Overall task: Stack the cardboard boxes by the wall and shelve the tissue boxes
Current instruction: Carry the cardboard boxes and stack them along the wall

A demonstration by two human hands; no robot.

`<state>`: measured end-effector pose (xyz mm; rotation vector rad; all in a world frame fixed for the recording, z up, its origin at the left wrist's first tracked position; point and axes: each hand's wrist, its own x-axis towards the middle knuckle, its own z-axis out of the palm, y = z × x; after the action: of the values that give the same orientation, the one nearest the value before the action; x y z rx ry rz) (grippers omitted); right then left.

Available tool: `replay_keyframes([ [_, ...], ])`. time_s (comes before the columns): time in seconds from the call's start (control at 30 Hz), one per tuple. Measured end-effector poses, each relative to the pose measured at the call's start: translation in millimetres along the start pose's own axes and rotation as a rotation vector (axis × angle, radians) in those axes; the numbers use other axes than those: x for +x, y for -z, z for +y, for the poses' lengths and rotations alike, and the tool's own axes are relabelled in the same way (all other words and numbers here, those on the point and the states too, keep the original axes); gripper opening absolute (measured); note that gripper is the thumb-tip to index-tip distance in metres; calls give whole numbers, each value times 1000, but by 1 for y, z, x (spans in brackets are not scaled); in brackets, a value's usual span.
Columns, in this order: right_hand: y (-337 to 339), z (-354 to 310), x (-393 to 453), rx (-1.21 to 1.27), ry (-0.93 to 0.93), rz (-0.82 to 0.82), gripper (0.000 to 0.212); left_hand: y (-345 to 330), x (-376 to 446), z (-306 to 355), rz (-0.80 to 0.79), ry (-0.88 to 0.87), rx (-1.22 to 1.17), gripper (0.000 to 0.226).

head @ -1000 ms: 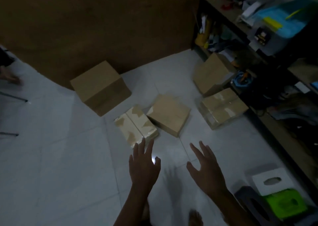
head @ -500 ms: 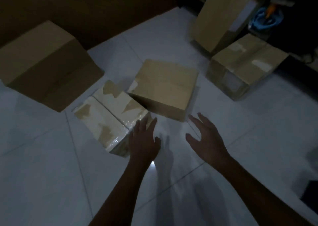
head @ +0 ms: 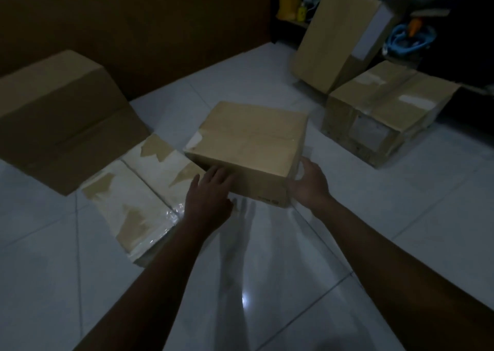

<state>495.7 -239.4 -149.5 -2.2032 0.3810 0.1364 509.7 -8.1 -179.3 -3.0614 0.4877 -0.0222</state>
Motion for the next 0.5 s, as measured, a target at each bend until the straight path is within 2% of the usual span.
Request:
replay_keyframes([
  [0.07, -3, 3, 3, 101, -93, -2, 51, 1, 6, 8, 37, -19, -44, 73],
  [0.13, -10, 9, 4, 218, -164, -11, 54, 5, 16, 18, 71, 35, -163, 75],
  [0.2, -19, 14, 4, 339, -223, -30, 61, 9, 34, 23, 37, 89, -263, 73],
  [0.4, -31, 19, 21, 452, -224, -23, 64, -20, 60, 21, 53, 226, -322, 58],
  [0.5, -25, 22, 28, 499, -224, 57, 65, -28, 68, 41, 73, 112, -197, 60],
])
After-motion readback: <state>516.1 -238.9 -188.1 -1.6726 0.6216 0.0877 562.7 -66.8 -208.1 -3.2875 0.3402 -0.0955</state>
